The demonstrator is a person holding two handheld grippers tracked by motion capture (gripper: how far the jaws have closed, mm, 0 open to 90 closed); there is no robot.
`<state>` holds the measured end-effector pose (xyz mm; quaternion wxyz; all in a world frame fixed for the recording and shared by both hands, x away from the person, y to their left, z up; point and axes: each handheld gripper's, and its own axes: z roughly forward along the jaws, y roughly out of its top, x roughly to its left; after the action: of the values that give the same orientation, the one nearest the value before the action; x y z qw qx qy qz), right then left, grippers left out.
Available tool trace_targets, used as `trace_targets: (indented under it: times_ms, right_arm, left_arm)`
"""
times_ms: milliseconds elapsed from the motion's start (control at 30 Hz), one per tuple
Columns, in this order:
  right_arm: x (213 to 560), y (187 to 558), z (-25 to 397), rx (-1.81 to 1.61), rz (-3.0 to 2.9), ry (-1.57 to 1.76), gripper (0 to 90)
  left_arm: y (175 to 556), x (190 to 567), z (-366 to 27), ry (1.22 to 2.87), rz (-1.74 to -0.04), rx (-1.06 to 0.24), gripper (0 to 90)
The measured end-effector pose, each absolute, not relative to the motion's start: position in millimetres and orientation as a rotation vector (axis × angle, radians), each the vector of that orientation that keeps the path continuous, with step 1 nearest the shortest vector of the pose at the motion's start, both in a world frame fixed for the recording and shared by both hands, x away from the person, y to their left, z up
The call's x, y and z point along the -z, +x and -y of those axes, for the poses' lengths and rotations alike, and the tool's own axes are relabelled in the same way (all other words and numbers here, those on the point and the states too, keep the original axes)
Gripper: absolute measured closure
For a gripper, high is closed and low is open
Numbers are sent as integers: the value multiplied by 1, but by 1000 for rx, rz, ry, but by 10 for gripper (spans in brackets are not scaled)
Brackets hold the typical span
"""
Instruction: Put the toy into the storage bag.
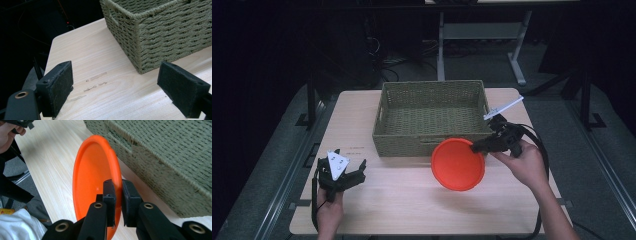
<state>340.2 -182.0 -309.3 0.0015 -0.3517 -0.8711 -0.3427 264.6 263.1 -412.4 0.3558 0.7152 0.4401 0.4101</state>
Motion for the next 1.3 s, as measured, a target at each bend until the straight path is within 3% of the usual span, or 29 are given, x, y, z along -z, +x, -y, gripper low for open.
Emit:
trace_targets:
  times_ms: [1300]
  right_arm:
    - [245, 375, 168, 1108, 2788, -1069, 821]
  left_arm:
    - [270, 415, -265, 1854, -1132, -1027, 128]
